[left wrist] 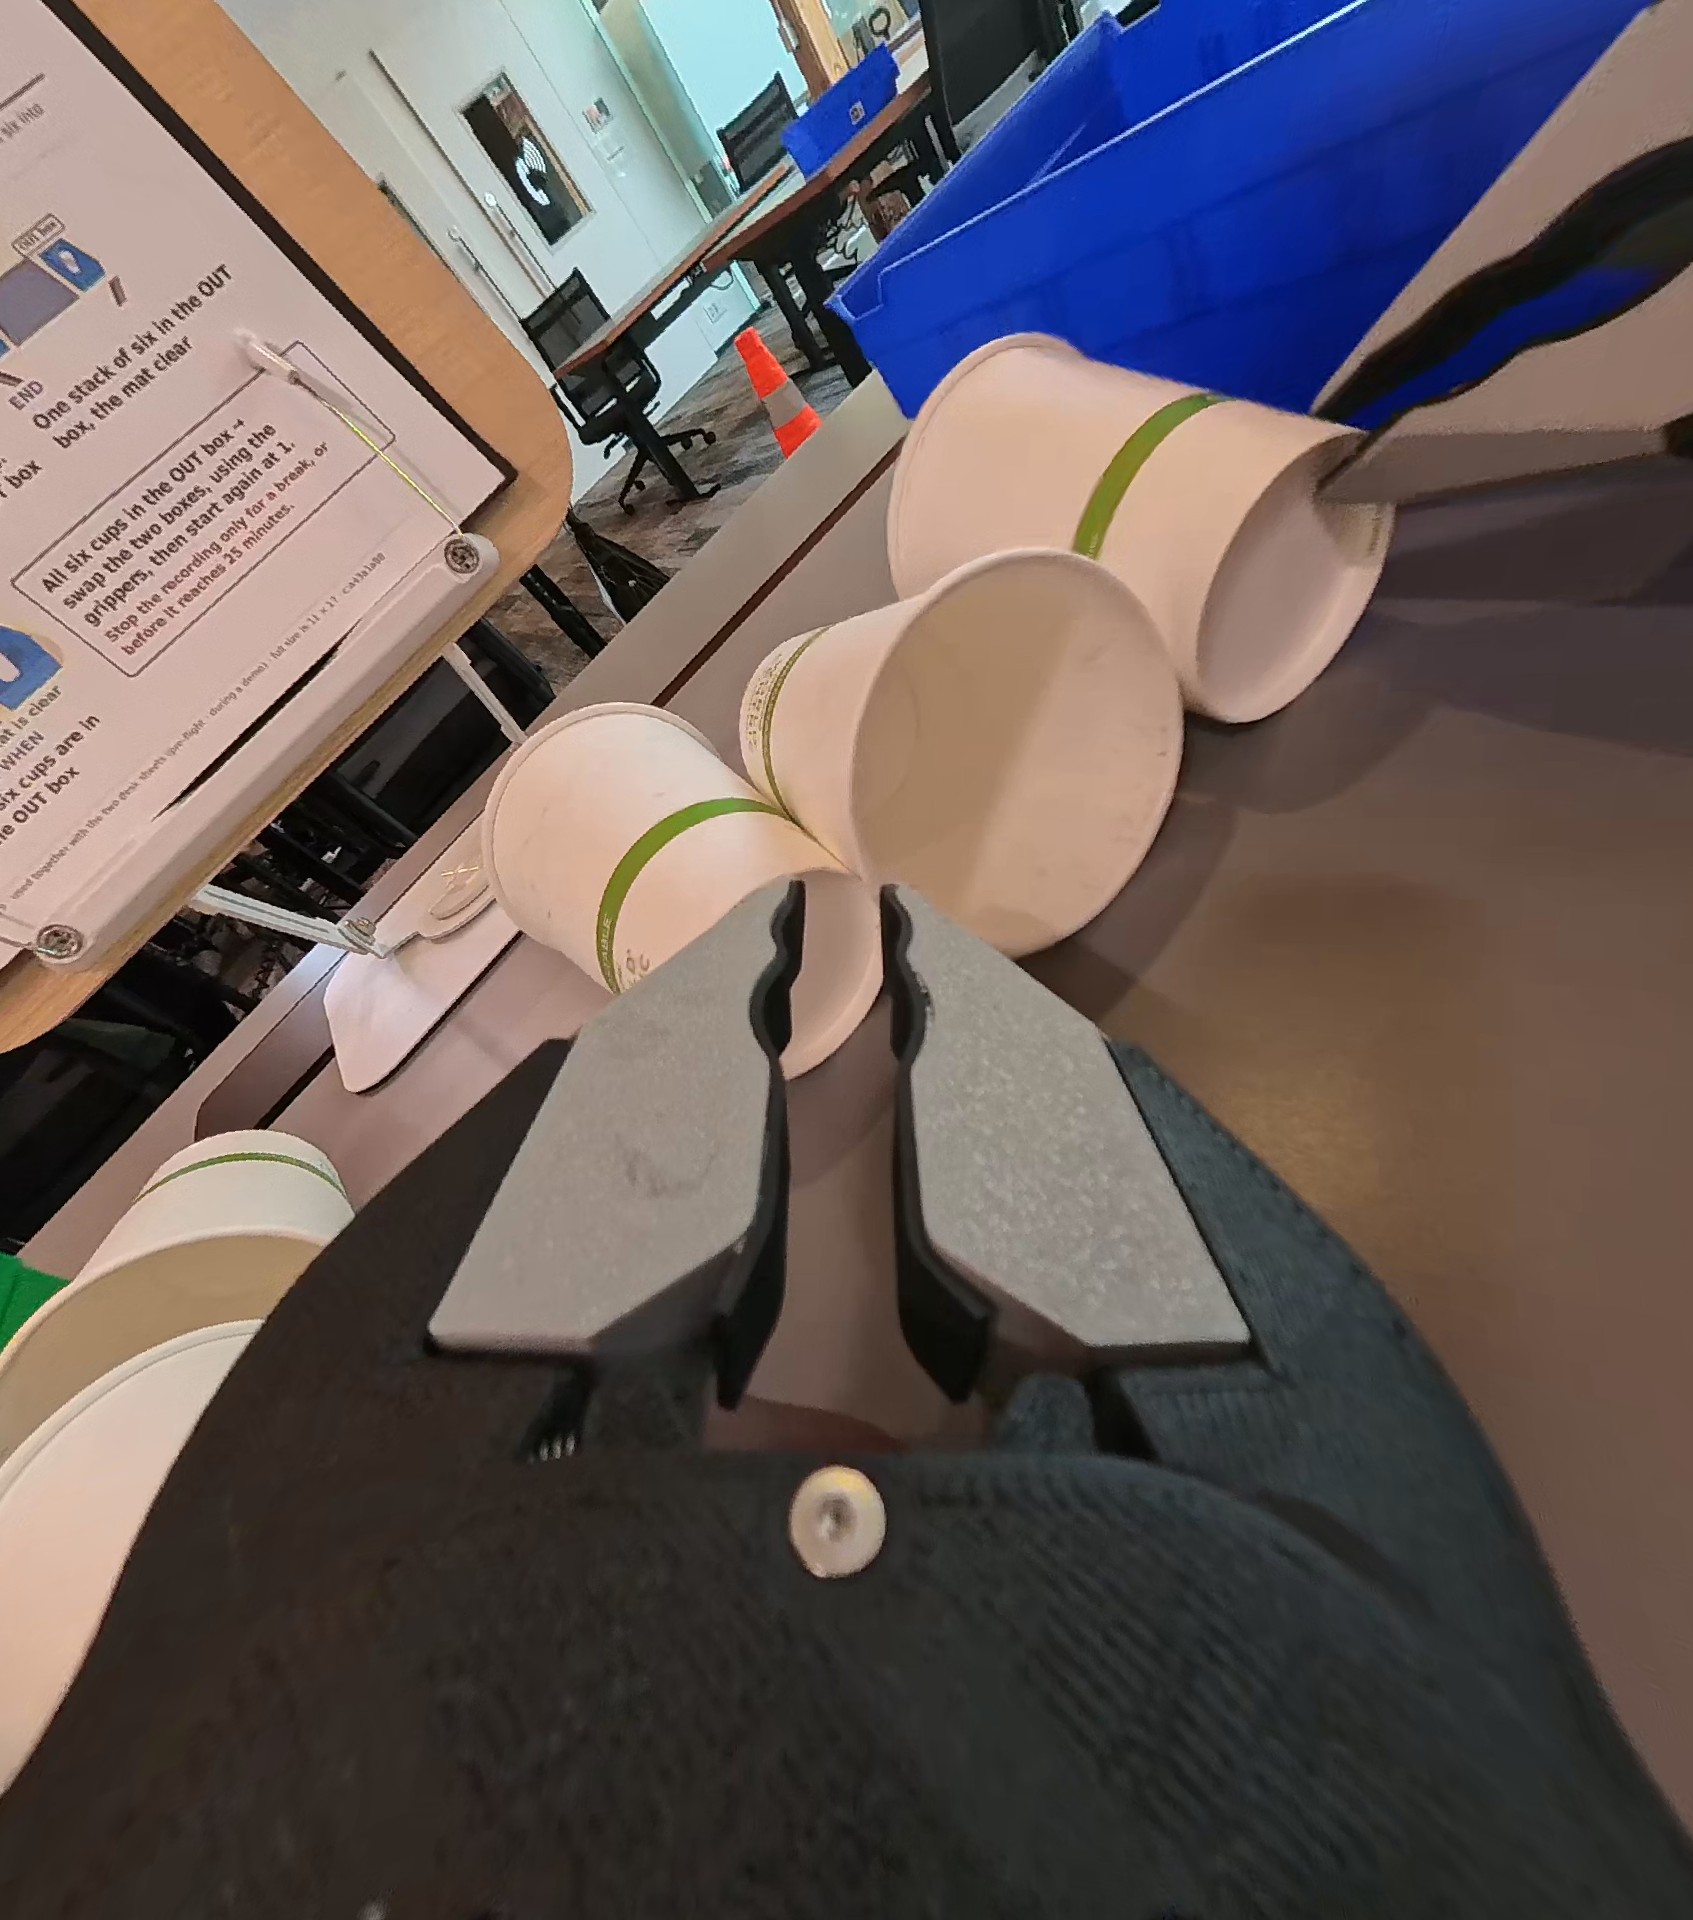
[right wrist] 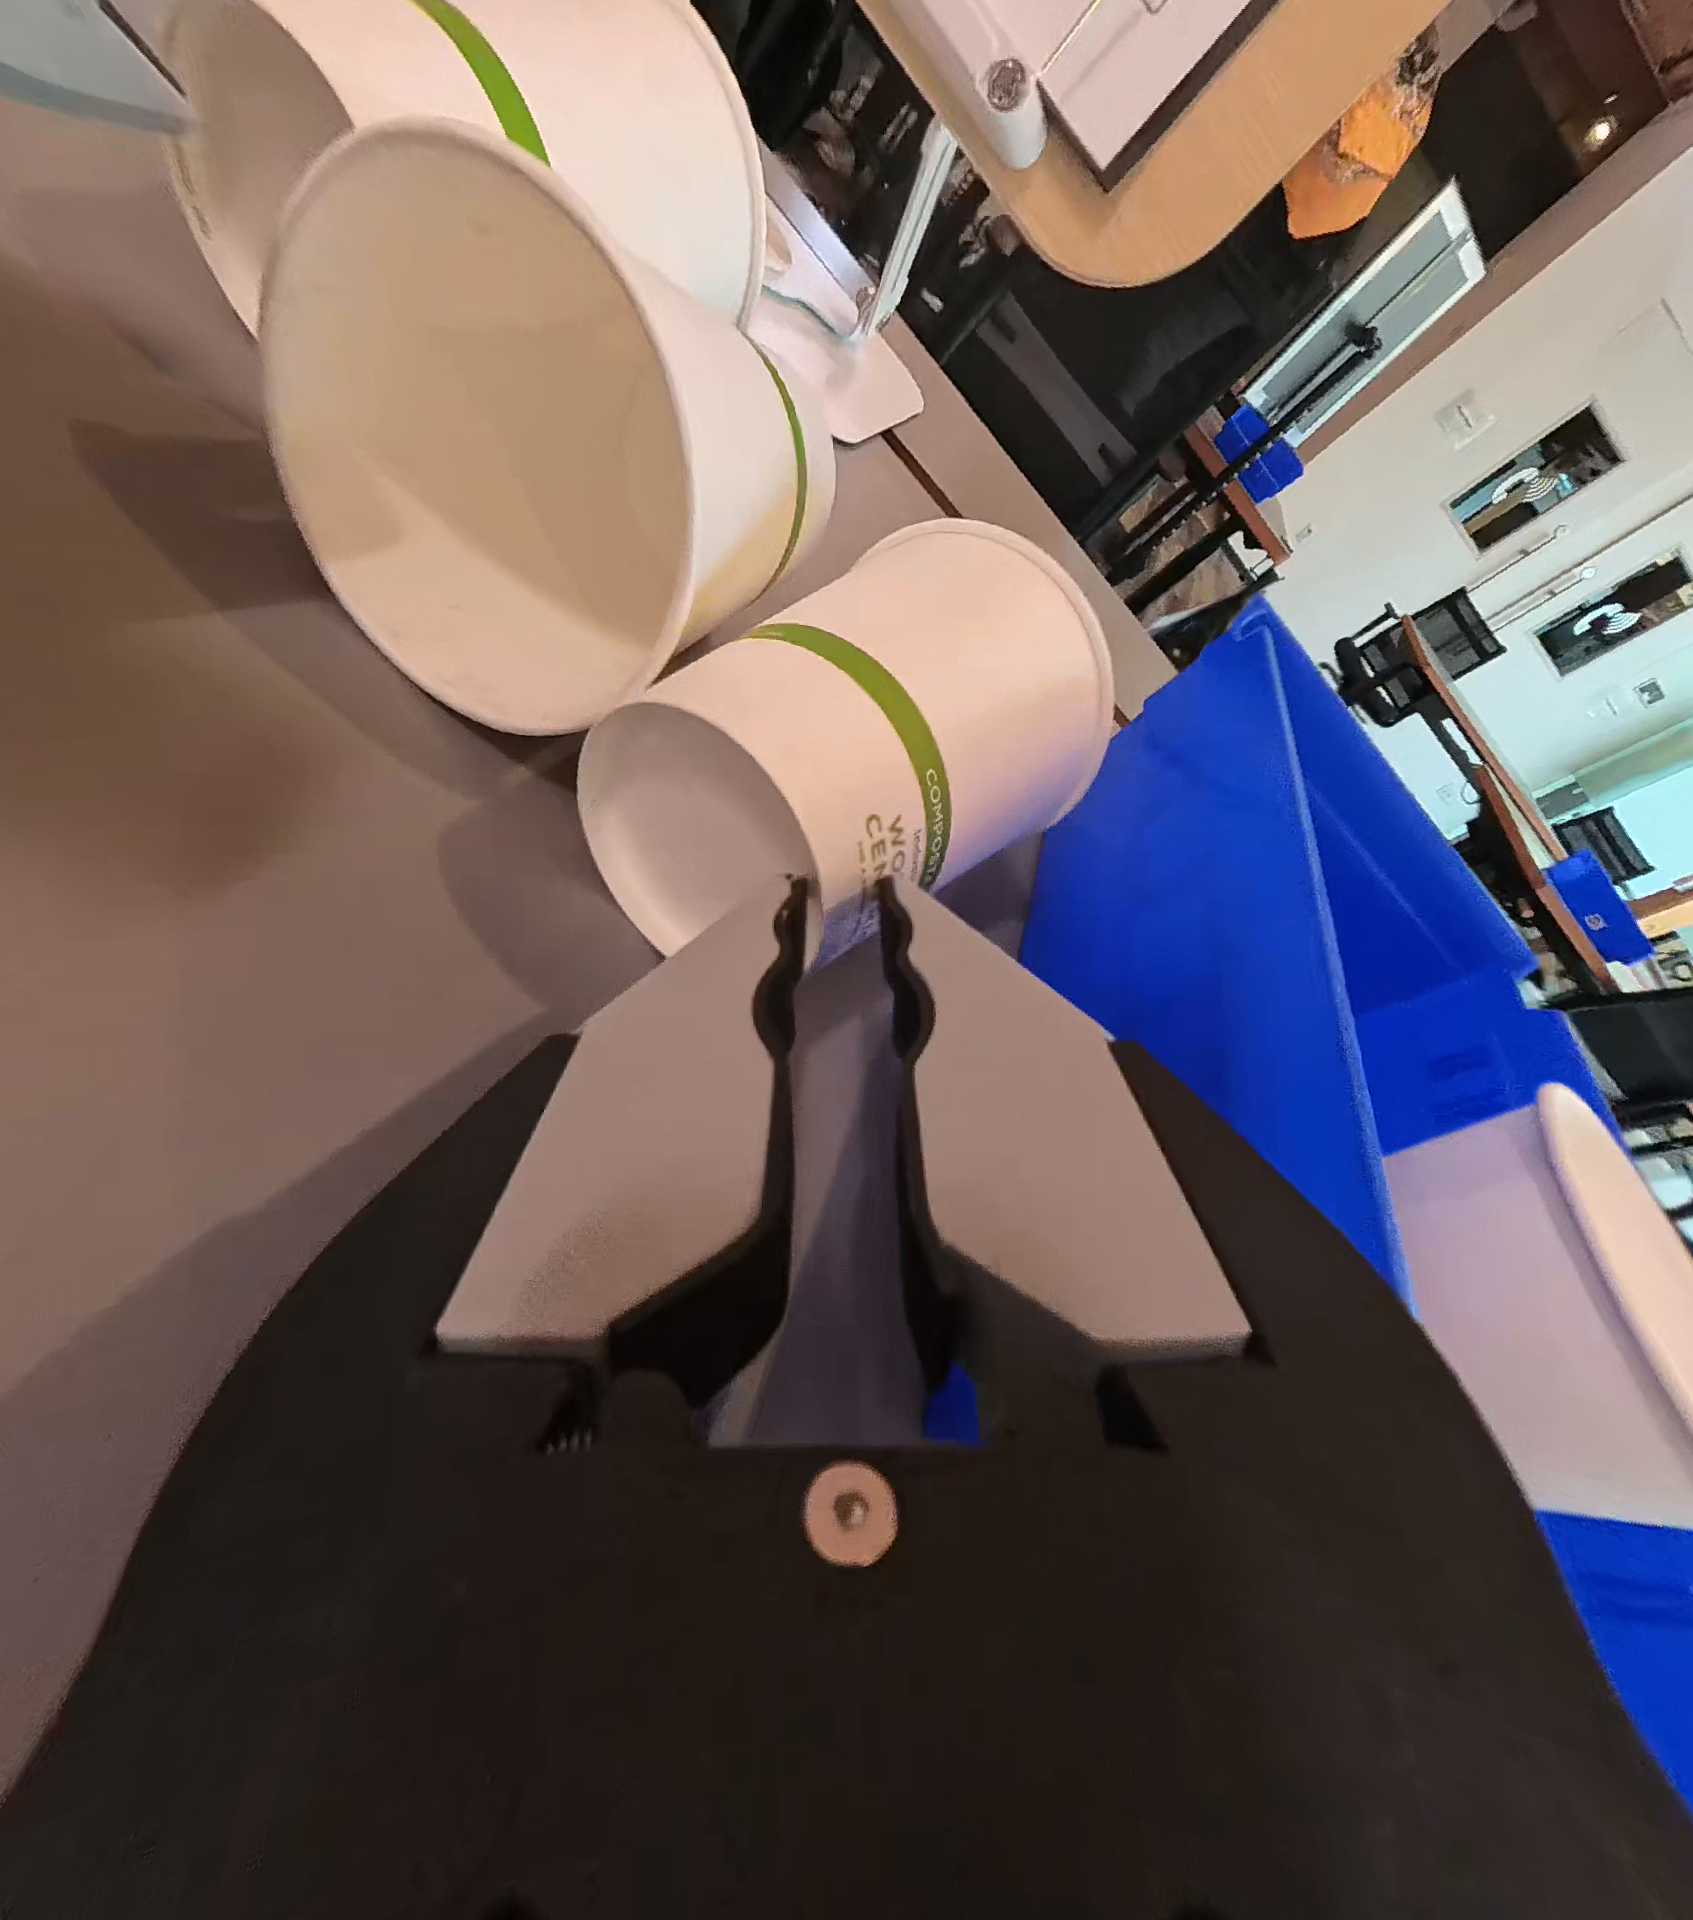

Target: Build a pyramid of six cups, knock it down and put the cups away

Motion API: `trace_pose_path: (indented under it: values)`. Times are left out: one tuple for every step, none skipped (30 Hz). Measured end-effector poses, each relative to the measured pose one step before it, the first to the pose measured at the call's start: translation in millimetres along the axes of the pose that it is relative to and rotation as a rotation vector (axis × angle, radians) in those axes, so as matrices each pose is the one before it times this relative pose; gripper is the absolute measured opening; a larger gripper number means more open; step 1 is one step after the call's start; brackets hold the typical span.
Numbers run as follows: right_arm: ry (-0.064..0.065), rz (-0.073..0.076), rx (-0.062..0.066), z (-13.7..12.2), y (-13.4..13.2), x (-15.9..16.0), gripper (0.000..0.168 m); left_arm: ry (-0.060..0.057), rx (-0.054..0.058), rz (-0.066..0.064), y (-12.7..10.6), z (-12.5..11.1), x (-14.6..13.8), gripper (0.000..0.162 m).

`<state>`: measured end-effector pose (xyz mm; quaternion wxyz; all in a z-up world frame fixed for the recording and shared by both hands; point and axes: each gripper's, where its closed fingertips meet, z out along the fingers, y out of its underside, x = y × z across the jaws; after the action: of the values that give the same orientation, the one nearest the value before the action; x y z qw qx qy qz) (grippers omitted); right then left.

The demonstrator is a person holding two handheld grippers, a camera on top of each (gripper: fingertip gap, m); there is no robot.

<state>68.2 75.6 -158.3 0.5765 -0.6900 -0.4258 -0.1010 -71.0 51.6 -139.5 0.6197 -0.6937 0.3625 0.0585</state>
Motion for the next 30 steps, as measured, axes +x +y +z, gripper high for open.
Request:
trace_pose_path:
  values:
    - [0.0073,-0.0206,-0.0133,3.3,1.01,0.5,0.01,0.0006,0.0007,-0.004,0.01,-0.06,-0.32,0.011]
    - [0.0061,-0.0151,-0.0198,1.88,2.1,0.4,0.009,0.0006,-0.001,-0.003,0.16,0.04,-0.16,0.012]
    - [0.0019,-0.0028,-0.0163,-0.23,1.77,0.41,0.007,0.0003,-0.0008,-0.0004,0.12,0.03,0.02,0.011]
    - [0.0,0.0074,0.0015,-2.48,-0.52,0.56,0.006,0.0002,0.0005,0.0018,-0.11,-0.05,0.18,0.011]
    - [-0.0016,0.0115,0.0192,-4.13,-2.89,0.41,0.004,-0.0004,0.0008,0.0024,-0.13,-0.15,0.27,0.011]
    - [0.0036,0.0072,0.024,-5.26,-3.34,0.75,0.003,-0.0002,0.0003,0.0018,-0.05,-0.1,0.3,0.011]
    - [0.0104,0.0031,0.0199,-5.99,-2.45,1.53,0.002,0.001,0.0002,0.0002,-0.15,-0.09,0.35,0.011]
    - [0.0078,0.0014,0.0177,-6.75,-1.9,1.22,0.002,0.0012,0.001,-0.0023,-0.14,-0.27,0.09,0.012]
    - [-0.0012,0.0008,0.0218,-7.63,-2.12,0.28,0.001,0.0022,0.0016,-0.0056,-0.31,-0.19,-0.17,0.012]
    - [0.0038,-0.0007,0.0245,-8.39,-1.91,1.9,0.0,0.0057,0.002,-0.0099,-0.2,-0.26,-0.01,0.012]
    - [0.0173,0.0142,0.0279,-8.45,-1.48,5.11,0.0,0.0132,0.003,-0.0147,-0.55,-0.21,0.7,0.012]
    - [-0.0192,0.0285,0.036,-6.78,-2.67,0.65,0.0,0.0236,0.0032,-0.0208,-0.83,-0.17,1.85,0.013]
    - [-0.0305,0.022,0.0209,-5.07,-0.43,-0.81,0.0,0.0309,0.0072,-0.0301,-1.72,-0.47,2.69,0.014]
    - [-0.0008,0.0187,0.0064,-4.62,2.14,3.53,0.0,0.0352,0.0172,-0.0392,-3.35,-1.19,3.18,0.014]
    - [-0.0085,0.0283,0.019,-5.2,-0.17,2.44,0.0,0.0428,0.0245,-0.0422,-4.31,-1.73,4.35,0.015]
    - [-0.0298,0.0425,0.0347,-5.74,-3.1,-0.59,0.0,0.0483,0.0257,-0.0411,-4.34,-2.07,5.46,0.015]
    - [-0.0262,0.0463,0.0295,-5.01,-2.93,-0.12,0.0,0.0429,0.0237,-0.0366,-3.96,-1.69,5.11,0.015]
    - [-0.0208,0.0396,0.0158,-3.74,-0.55,0.61,0.0,0.0328,0.018,-0.0264,-2.94,-1.15,4.17,0.016]
    - [-0.0316,0.0339,0.0109,-1.95,0.84,-1.14,0.0,0.0246,0.0096,-0.0143,-1.52,-0.39,3.31,0.016]
    - [-0.0421,0.0325,0.0103,-1.16,0.14,-2.83,0.0,0.0185,0.0036,-0.0055,-0.64,-0.02,2.85,0.017]
    - [-0.0345,0.0341,0.0182,-1.26,-2.39,-2.22,0.0,0.0199,0.002,-0.0031,-0.47,0.22,3.25,0.018]
    - [-0.0192,0.0309,0.0235,-1.07,-3.26,-0.75,0.0,0.0278,0.0051,-0.0078,-0.89,0.04,4.47,0.019]
    - [-0.0091,0.0233,0.0147,-0.29,-1.82,0.17,0.0,0.0315,0.0098,-0.0152,-1.62,-0.28,4.79,0.02]
    - [-0.0133,0.0139,0.0036,0.46,-0.09,-0.83,0.0,0.0276,0.0114,-0.0186,-1.86,-0.29,4.03,0.02]
    - [-0.0174,0.0052,0.0053,0.11,-0.76,-2.14,0.0,0.019,0.0081,-0.0175,-1.1,-0.27,2.29,0.02]
    - [-0.0179,-0.0017,0.0147,-0.57,-2.39,-3.21,0.0,0.009,0.0042,-0.0157,-0.49,-0.27,0.48,0.02]
    - [-0.0089,-0.004,0.0134,-0.51,-2.17,-2.35,0.0,0.0048,0.0038,-0.0156,-0.33,-0.26,-0.45,0.021]
    - [0.0031,-0.0053,0.0029,-0.14,-0.61,-0.48,0.0,0.0084,0.0035,-0.017,-0.29,-0.45,0.04,0.021]
    - [0.0002,-0.0046,-0.0012,0.26,0.12,-0.5,0.0,0.0177,-0.0002,-0.0189,0.23,-0.07,1.6,0.022]
    - [-0.0051,-0.0007,0.0027,-0.07,-0.6,-1.2,0.0,0.0276,-0.0045,-0.0184,0.66,0.04,3.45,0.024]
